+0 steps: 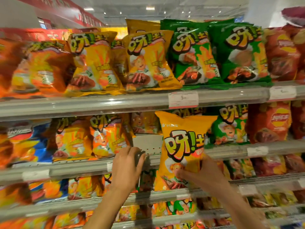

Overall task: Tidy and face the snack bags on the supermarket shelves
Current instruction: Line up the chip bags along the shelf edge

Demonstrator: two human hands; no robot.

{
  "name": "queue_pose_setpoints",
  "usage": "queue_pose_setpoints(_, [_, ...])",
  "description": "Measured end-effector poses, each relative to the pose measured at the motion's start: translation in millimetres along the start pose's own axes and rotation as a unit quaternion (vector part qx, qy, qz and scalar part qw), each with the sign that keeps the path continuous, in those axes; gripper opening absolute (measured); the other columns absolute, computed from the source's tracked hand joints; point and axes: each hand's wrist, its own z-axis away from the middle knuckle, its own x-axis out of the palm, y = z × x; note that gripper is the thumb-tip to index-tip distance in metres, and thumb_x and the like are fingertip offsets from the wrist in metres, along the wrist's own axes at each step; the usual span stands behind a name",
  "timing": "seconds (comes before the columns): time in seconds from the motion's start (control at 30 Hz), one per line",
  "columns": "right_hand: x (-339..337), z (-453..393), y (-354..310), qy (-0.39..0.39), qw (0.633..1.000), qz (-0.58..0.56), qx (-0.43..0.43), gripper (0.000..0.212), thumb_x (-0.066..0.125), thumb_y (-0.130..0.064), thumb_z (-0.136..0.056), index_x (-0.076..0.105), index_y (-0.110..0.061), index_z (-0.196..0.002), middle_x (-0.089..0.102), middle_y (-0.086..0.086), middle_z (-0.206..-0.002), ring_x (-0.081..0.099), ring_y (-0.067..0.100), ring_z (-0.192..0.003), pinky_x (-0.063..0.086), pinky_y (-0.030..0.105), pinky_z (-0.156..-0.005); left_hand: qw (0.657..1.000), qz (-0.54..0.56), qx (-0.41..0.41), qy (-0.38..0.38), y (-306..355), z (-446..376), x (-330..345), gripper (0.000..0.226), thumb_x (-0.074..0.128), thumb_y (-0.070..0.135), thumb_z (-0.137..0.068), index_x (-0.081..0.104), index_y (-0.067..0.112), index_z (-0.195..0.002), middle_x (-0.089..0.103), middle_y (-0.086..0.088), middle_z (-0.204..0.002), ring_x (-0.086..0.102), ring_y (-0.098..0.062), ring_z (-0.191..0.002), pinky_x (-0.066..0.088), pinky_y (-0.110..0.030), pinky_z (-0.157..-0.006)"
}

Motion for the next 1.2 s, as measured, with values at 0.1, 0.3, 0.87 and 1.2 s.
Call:
queue_pose_setpoints(0.1, [36.5, -6.3, -10.6, -0.018, 1.000, 0.007, -0.022, 0.056, 0.089, -0.055, -0.069, 0.068, -0.027, -0.113, 0.075, -0.018, -0.107, 0.070, -0.003, -0.099, 0.055, 0.013, -0.075, 0.997, -0.073, 0.006, 0.037, -40.1, 15.4, -20.7, 0.018, 0.065, 0.030, -0.092, 0.070, 0.015, -0.101, 0.064, -0.003, -0.095, 0.059, -0.026, -0.090, 0.051, -0.039, -0.076])
queue_pose_setpoints(0.3, [75.3, -38.2, -26.7, -0.032, 0.999, 0.009, 0.003, 0.040, 0.091, -0.036, -0.070, 0.061, -0.031, -0.097, 0.072, -0.018, -0.086, 0.068, 0.007, -0.080, 0.056, 0.027, -0.074, 0.989, -0.145, 0.031, 0.013, -76.0, 21.5, -38.3, 0.024, 0.075, 0.019, -0.086, 0.073, 0.006, -0.105, 0.066, -0.009, -0.098, 0.061, -0.031, -0.091, 0.053, -0.040, -0.077])
queue_pose_setpoints(0.87, [85.6, -129.6, -45.7, 0.001, 0.995, 0.084, 0.060, 0.097, 0.089, -0.066, -0.053, 0.048, -0.031, -0.134, 0.067, -0.012, -0.122, 0.062, 0.014, -0.116, 0.049, 0.044, -0.107, 0.987, -0.161, 0.012, 0.012, -79.3, 20.8, -29.9, 0.031, 0.084, 0.011, -0.069, 0.071, 0.008, -0.097, 0.062, -0.007, -0.093, 0.056, -0.029, -0.086, 0.051, -0.039, -0.071])
queue_pose_setpoints(1.2, [90.8, -132.1, -32.8, -0.037, 0.998, 0.026, 0.036, 0.106, 0.087, -0.067, -0.057, 0.041, -0.031, -0.145, 0.064, -0.013, -0.130, 0.060, 0.012, -0.121, 0.046, 0.045, -0.111, 0.987, -0.155, 0.002, 0.053, -79.7, 23.8, -19.1, 0.017, 0.075, 0.018, -0.082, 0.067, 0.010, -0.096, 0.058, -0.005, -0.095, 0.051, -0.026, -0.088, 0.049, -0.038, -0.074])
